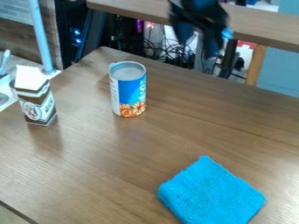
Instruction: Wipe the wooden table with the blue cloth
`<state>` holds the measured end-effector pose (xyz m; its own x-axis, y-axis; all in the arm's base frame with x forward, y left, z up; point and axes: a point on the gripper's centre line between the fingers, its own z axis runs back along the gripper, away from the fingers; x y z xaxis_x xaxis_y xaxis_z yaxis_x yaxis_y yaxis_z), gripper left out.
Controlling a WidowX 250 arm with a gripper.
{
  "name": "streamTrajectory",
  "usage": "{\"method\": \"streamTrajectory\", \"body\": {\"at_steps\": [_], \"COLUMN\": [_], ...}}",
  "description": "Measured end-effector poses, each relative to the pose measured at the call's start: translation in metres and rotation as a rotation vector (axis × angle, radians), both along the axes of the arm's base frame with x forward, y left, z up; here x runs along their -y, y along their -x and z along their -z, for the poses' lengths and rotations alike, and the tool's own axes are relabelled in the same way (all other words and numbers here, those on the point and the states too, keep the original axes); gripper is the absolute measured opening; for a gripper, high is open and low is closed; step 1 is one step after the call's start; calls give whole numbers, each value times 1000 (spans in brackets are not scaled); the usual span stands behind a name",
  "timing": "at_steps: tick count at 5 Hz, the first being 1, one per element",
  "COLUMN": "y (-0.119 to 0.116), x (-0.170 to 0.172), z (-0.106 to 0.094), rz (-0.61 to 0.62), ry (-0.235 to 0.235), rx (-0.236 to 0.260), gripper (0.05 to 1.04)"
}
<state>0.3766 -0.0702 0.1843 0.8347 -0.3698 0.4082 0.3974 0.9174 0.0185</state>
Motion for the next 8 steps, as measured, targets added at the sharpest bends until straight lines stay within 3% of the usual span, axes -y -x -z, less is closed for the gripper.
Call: {"method": "streamTrajectory", "body": {"at_steps": [1,2,4,5,8], "y": [12,29,71,88,103], "x": [52,82,86,89,82], "z": [26,58,101,109,133], "rz": [67,125,136,155,165], "ry": [17,-2,-66,-81,-105], "rx": [-50,-109,-218,-233,-312], "gripper": [1009,1009,1009,1009,1009]}}
